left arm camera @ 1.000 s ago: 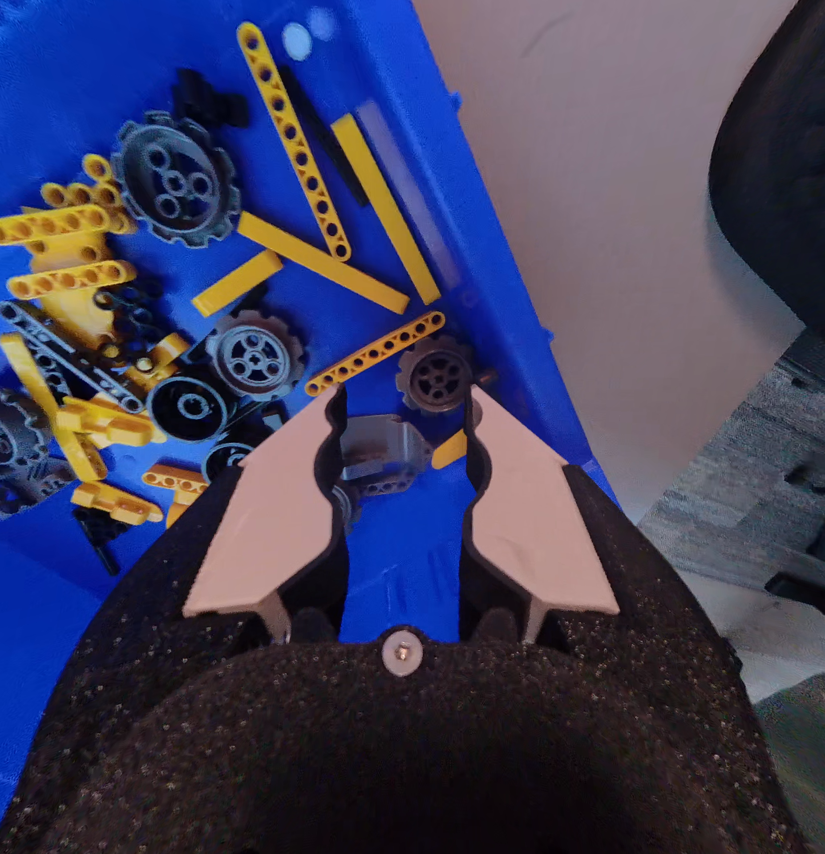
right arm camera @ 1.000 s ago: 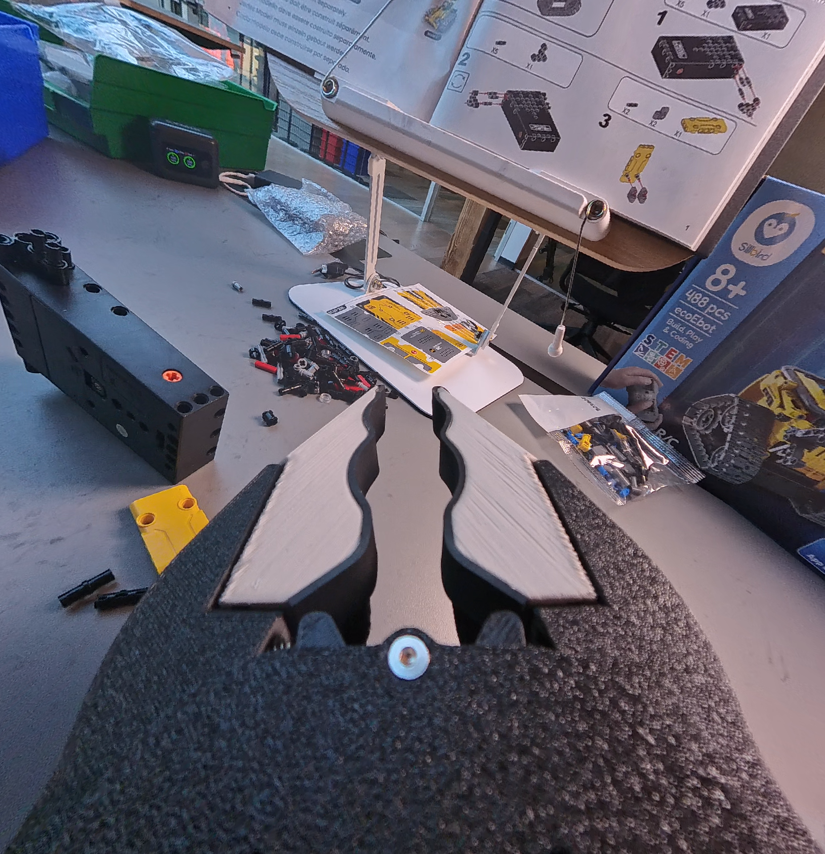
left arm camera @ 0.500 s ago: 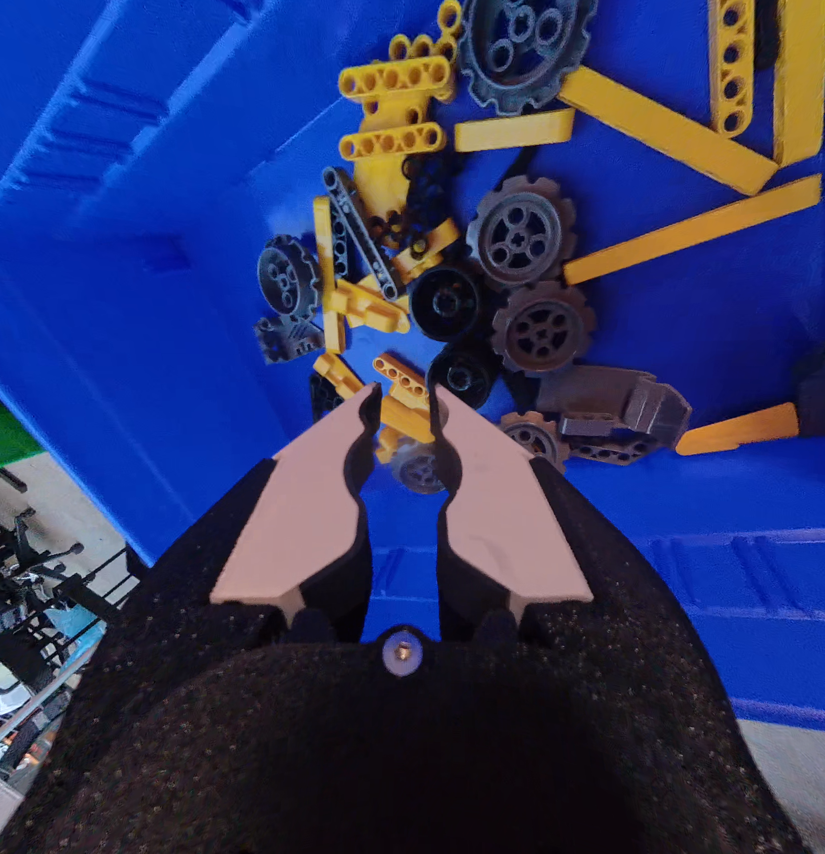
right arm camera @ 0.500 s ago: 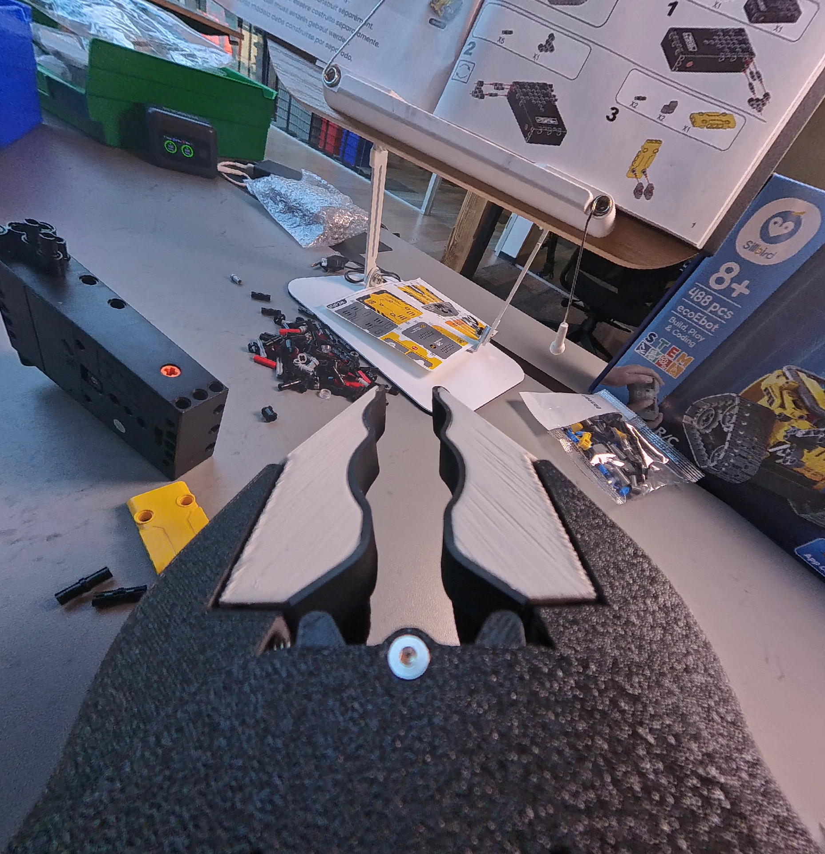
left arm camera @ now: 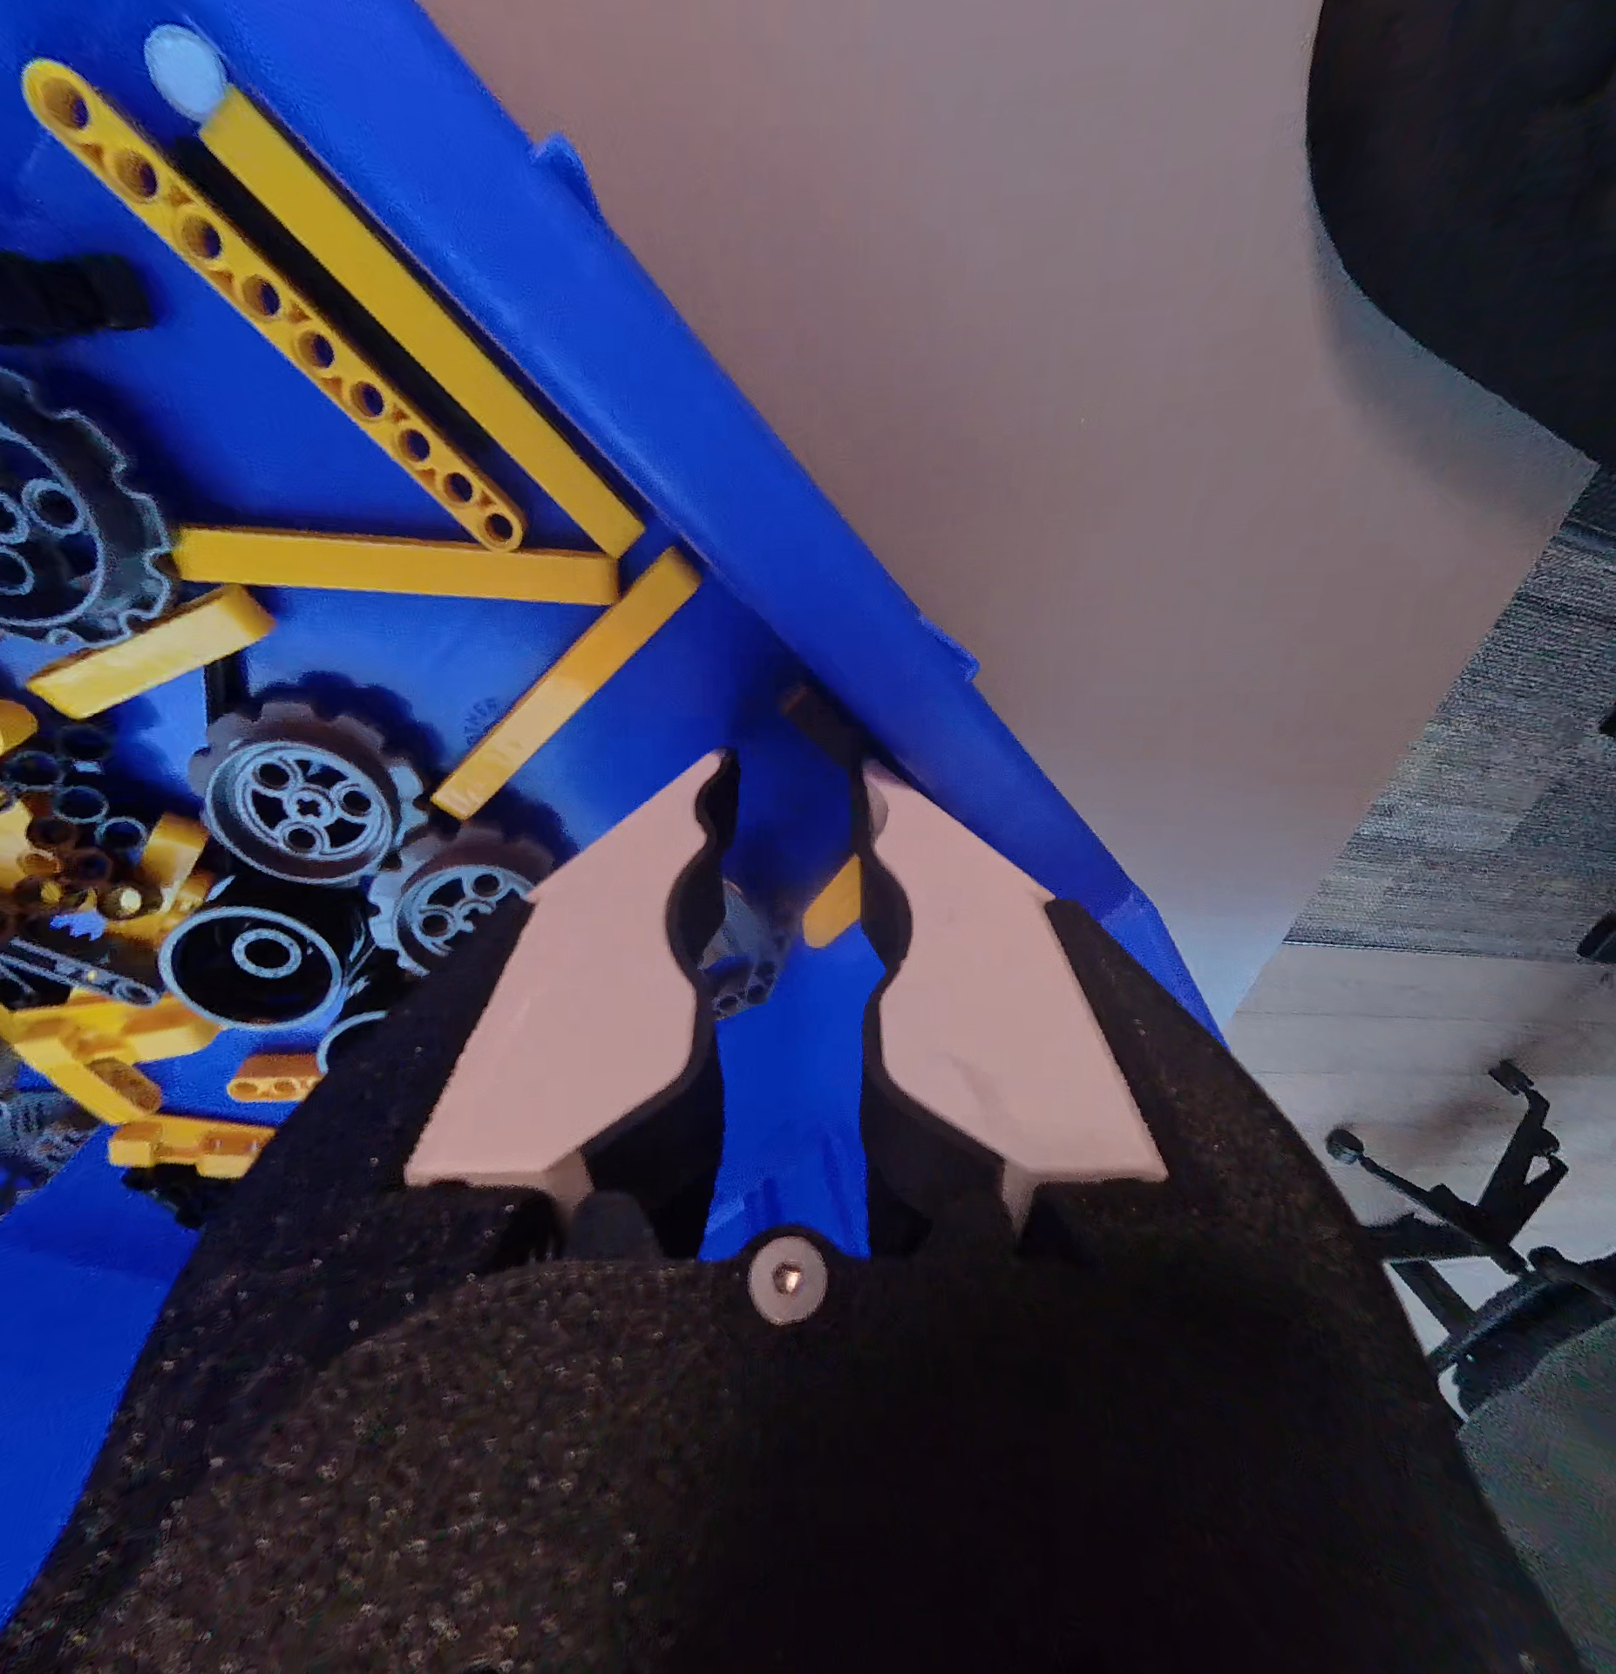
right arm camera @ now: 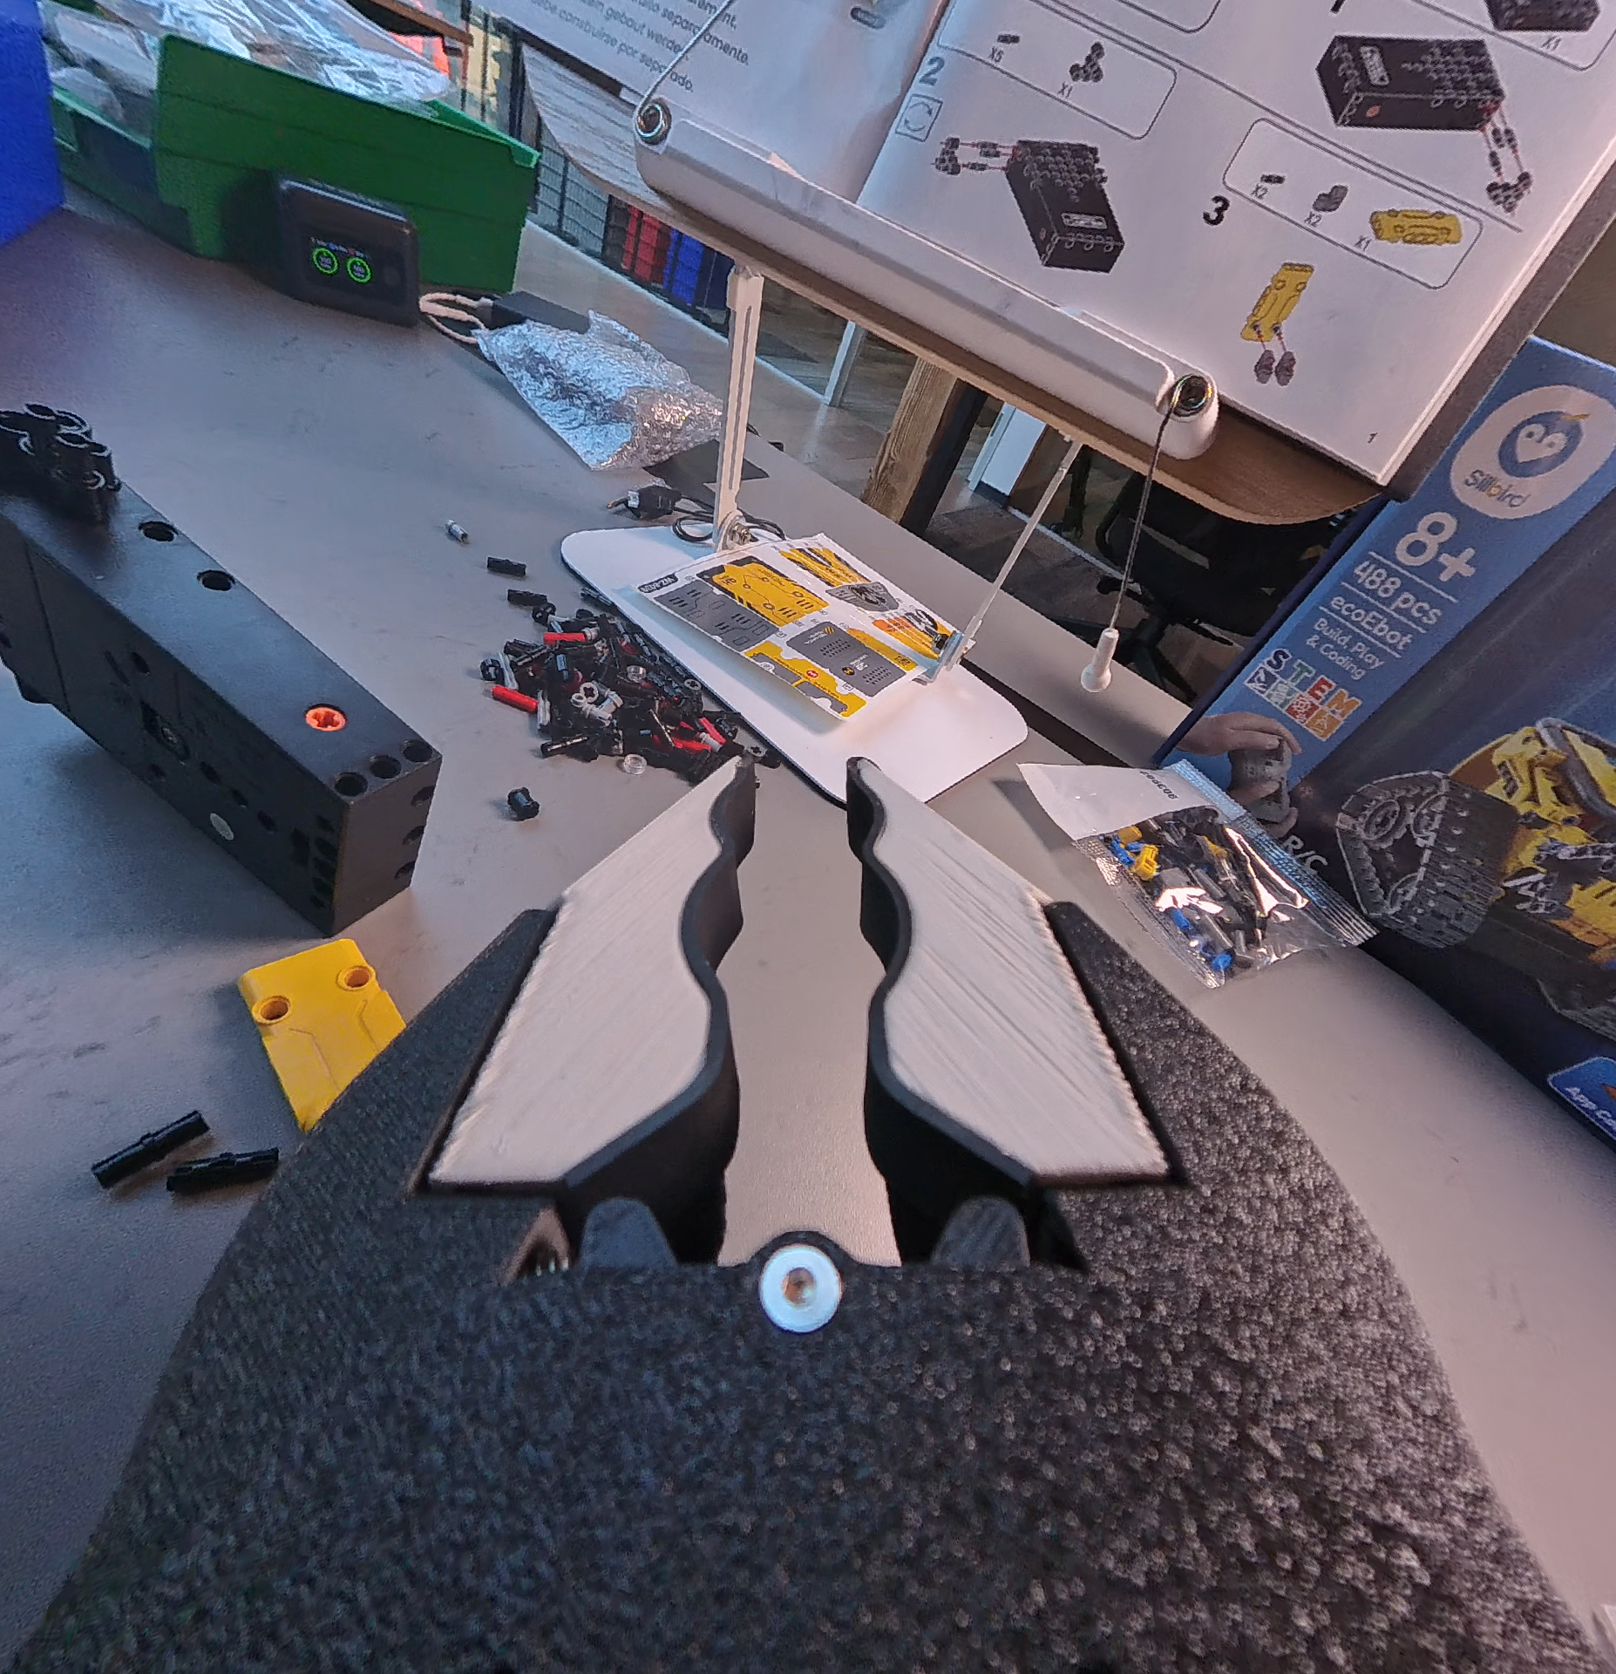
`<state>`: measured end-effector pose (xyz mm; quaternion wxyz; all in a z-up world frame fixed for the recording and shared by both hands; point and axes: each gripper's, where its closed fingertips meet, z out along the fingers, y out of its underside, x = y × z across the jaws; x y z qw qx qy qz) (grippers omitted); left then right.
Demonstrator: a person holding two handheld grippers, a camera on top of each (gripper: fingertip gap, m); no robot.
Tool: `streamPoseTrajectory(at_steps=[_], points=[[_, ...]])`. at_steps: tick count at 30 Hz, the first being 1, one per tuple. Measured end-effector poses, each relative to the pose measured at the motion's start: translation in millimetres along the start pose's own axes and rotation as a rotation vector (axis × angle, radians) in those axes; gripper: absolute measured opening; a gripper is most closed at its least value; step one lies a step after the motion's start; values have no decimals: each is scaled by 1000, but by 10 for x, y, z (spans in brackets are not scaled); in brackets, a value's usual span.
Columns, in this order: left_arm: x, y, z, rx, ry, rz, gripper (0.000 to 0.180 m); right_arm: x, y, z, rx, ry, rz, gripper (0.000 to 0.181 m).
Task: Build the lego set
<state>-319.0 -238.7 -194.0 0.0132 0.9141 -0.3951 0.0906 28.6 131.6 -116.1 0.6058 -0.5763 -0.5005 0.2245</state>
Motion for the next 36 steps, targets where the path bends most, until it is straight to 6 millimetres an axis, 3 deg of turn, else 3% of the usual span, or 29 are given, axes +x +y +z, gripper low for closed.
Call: streamPoseTrajectory(at_steps=[3, 8, 10, 12, 17, 18, 20, 22, 28, 30, 33, 36], points=[[-66, -71, -3, 45, 9, -5, 0, 1, 6, 6, -5, 3, -2, 18], [-628, 63, -197, 71, -258, -76, 0, 0, 13, 16, -12, 3, -4, 18], [-726, 136, -278, 72, -312, -103, 0, 1, 16, 18, -13, 3, -3, 18], [-639, 153, -293, 80, -268, -107, 11, 0, 20, 23, -17, 3, -4, 18], [-93, -30, -181, 107, 0, -66, 32, -1, 27, 42, -22, 5, -15, 18], [-60, -13, -127, 68, 11, -60, 30, 0, 27, 47, -22, 6, -16, 18], [-44, 65, -19, -26, 16, -46, 8, 2, 29, 52, -23, 6, -18, 18], [-129, 169, 16, -94, -17, -49, 8, 2, 25, 50, -21, 6, -18, 18], [-408, 343, -175, -21, -72, -183, 8, 8, 24, 48, -19, 8, -16, 18], [-597, 440, -245, -27, -181, -219, 8, 6, 25, 50, -21, 8, -17, 18], [-1060, 628, -559, -23, -488, -344, 19, 5, 27, 52, -22, 7, -17, 18], [-1222, 642, -880, 84, -636, -425, 24, -2, 31, 56, -26, 2, -17, 18]])
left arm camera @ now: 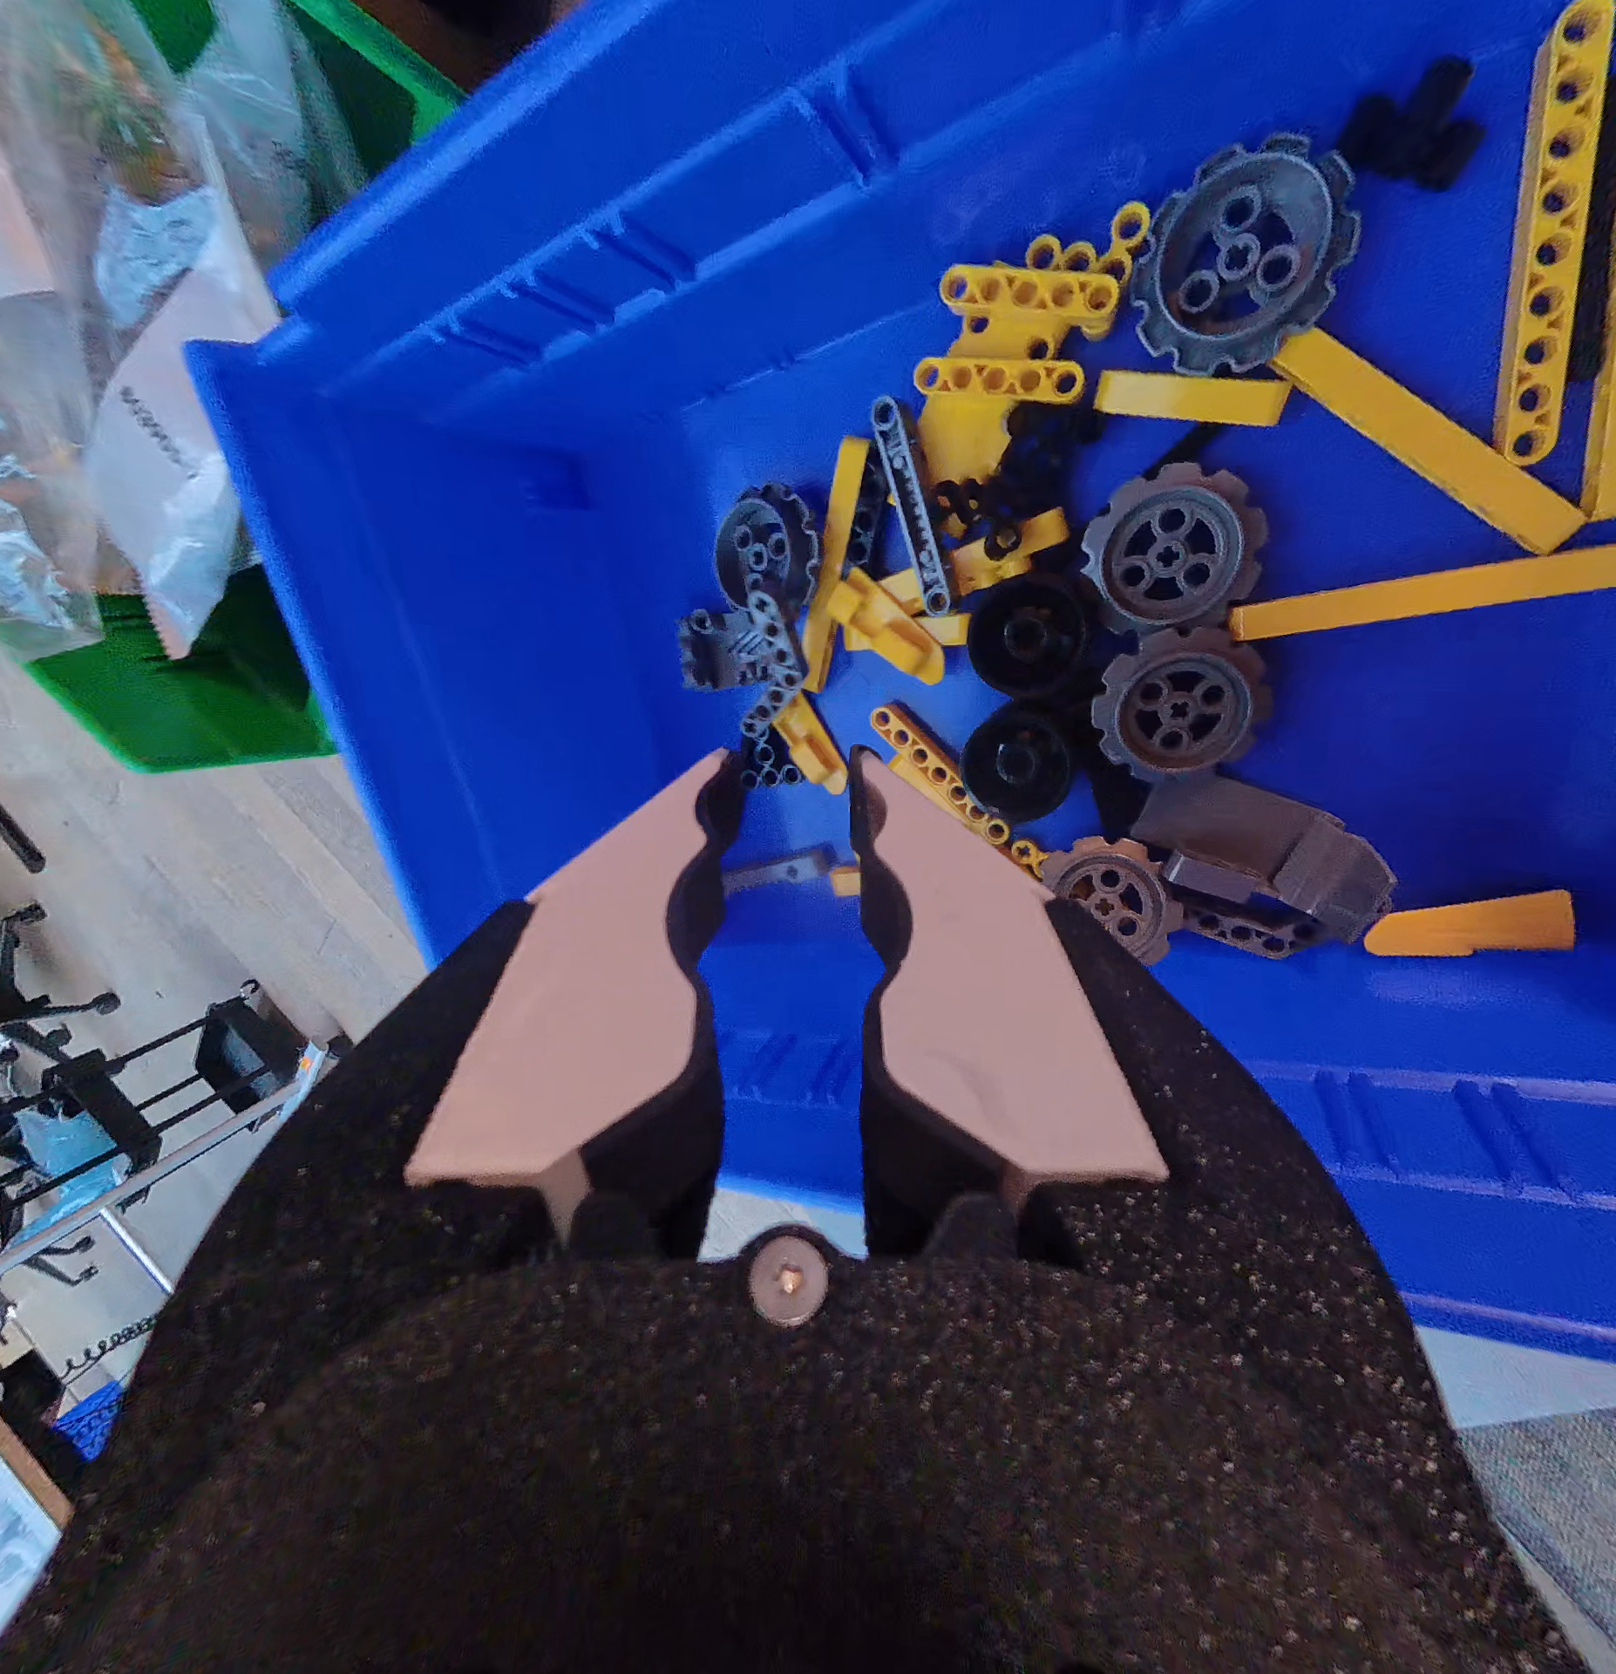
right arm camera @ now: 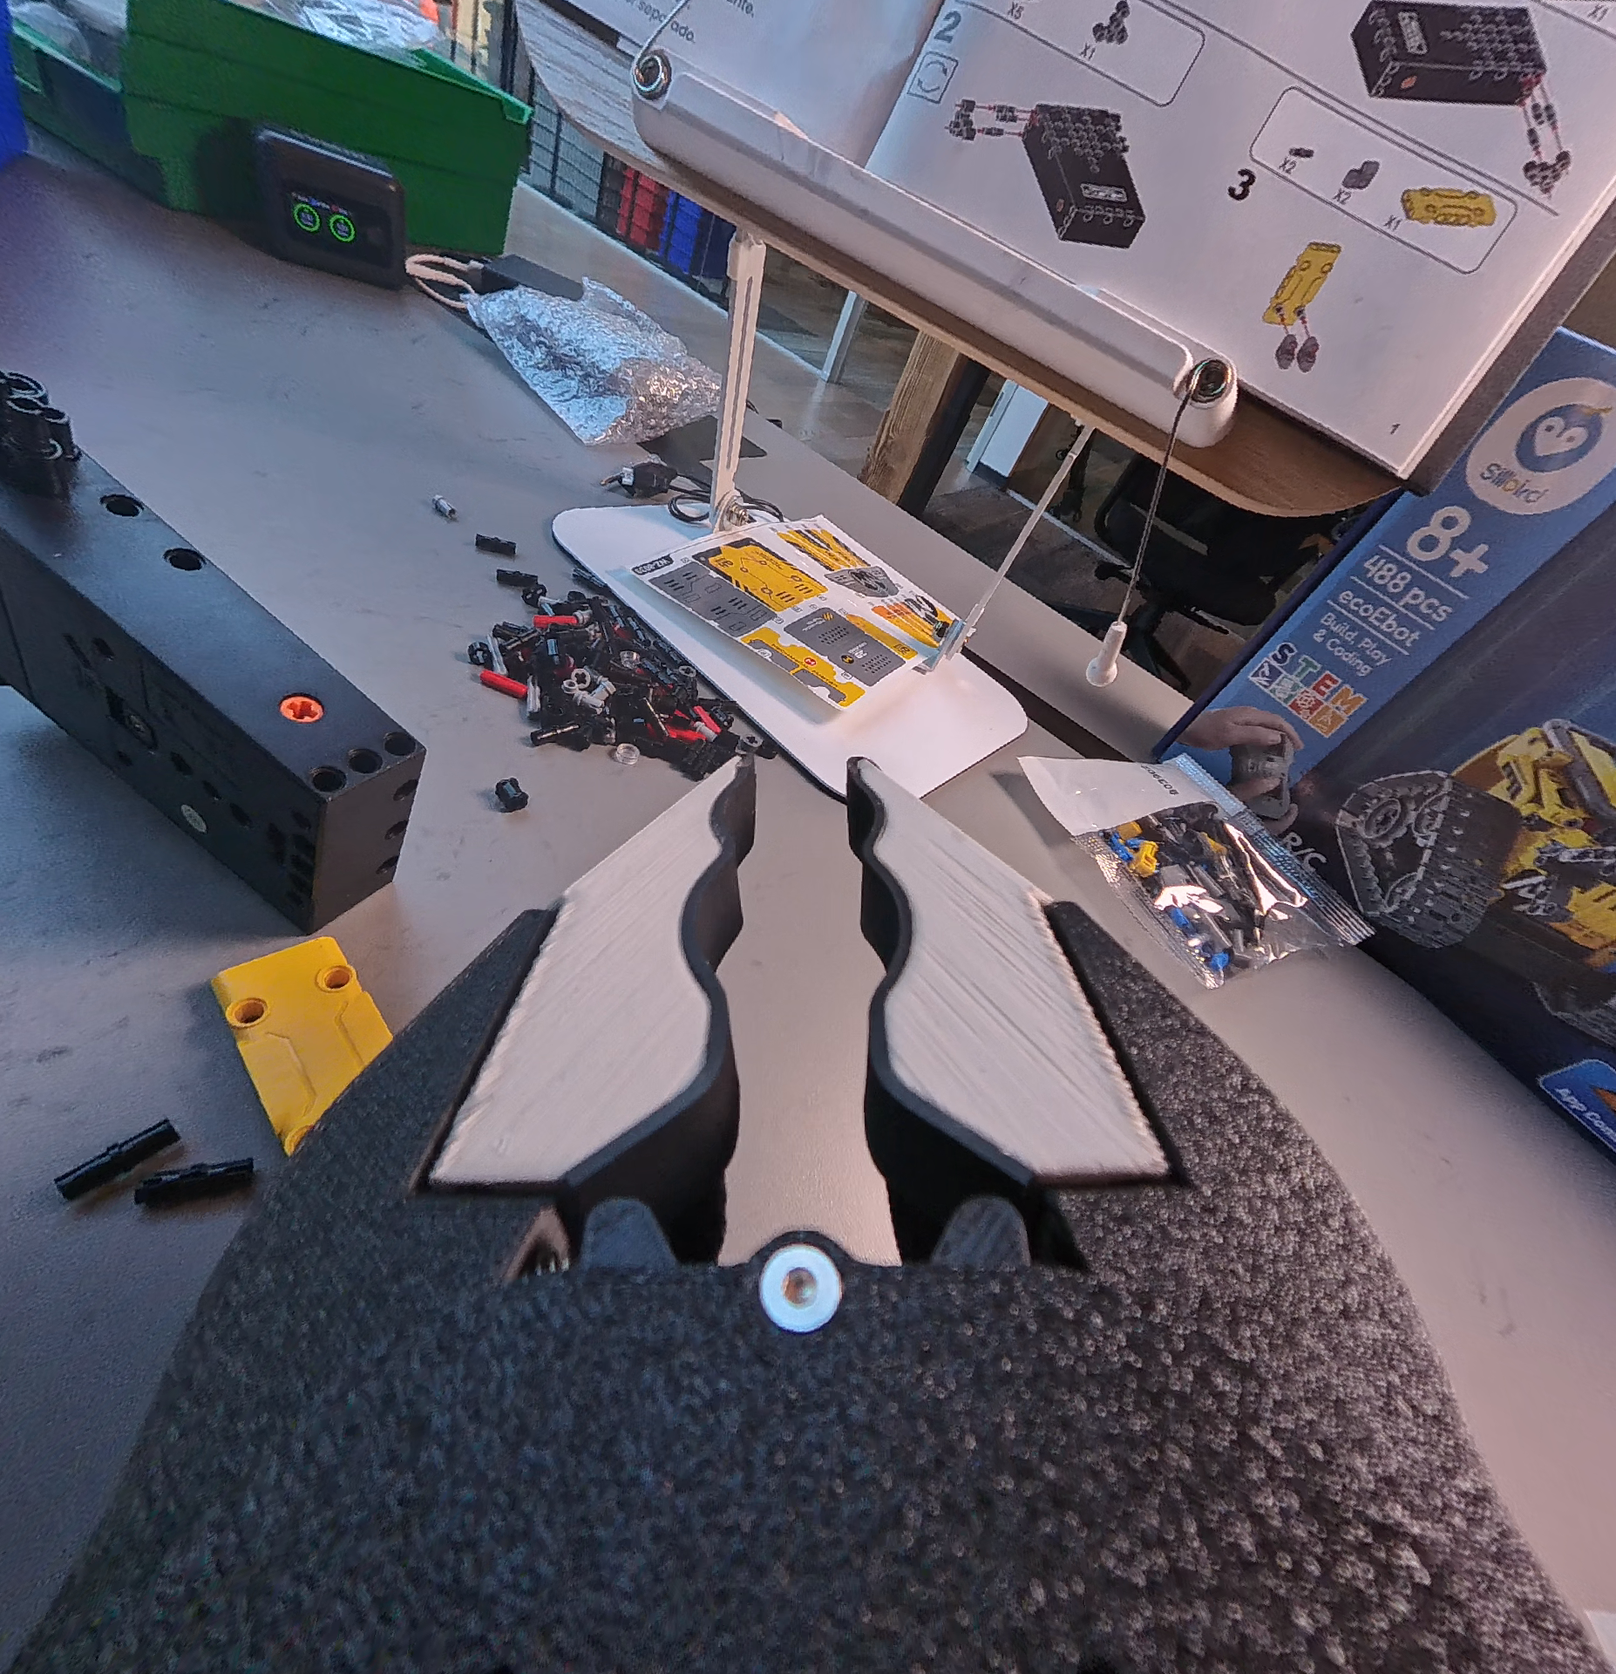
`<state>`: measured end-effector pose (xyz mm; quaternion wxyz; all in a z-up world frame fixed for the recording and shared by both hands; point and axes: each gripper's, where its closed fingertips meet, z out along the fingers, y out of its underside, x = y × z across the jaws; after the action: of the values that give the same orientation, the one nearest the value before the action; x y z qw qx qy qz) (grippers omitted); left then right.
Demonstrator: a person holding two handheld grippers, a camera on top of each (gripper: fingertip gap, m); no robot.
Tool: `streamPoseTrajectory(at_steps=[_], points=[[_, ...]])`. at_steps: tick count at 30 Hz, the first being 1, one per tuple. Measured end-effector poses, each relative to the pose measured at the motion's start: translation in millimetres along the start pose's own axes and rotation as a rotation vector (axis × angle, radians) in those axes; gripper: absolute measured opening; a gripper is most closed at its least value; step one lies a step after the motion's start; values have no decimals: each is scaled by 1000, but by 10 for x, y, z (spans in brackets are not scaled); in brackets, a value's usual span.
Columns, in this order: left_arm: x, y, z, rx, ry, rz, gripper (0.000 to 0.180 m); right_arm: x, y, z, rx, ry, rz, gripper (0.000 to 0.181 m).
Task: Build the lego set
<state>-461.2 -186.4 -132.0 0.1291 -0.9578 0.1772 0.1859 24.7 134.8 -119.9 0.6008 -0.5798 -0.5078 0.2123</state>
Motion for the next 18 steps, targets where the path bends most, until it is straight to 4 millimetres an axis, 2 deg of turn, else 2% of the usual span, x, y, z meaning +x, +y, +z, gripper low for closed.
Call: streamPoseTrajectory(at_steps=[2, 4, 6, 8, 10, 11, 12, 15, 17, 18], points=[[-28, -16, -106, 14, -23, -24, 27, -2, 0, 2, 0, -1, -1, 18], [131, -112, -197, 50, 26, -47, 28, -2, -6, -4, 4, -1, -1, 18], [534, -288, -291, 96, 178, -82, 35, 1, -15, -11, 11, -2, 2, 18], [1065, -452, -378, 108, 355, -80, 44, 5, -27, -23, 22, -4, 7, 18], [1523, -507, -364, 55, 442, -18, 47, 6, -43, -38, 37, -9, 14, 18], [1686, -475, -306, -4, 443, 25, 47, 6, -51, -46, 43, -12, 18, 18], [1763, -412, -220, -76, 401, 73, 45, 6, -57, -52, 49, -16, 22, 18], [1749, -249, -13, -236, 235, 184, 34, -4, -85, -81, 74, -34, 31, 18], [1793, -190, -58, -276, 225, 192, 32, -5, -108, -108, 95, -43, 37, 18], [1890, -163, -126, -272, 265, 189, 30, -6, -117, -124, 103, -47, 41, 18]])
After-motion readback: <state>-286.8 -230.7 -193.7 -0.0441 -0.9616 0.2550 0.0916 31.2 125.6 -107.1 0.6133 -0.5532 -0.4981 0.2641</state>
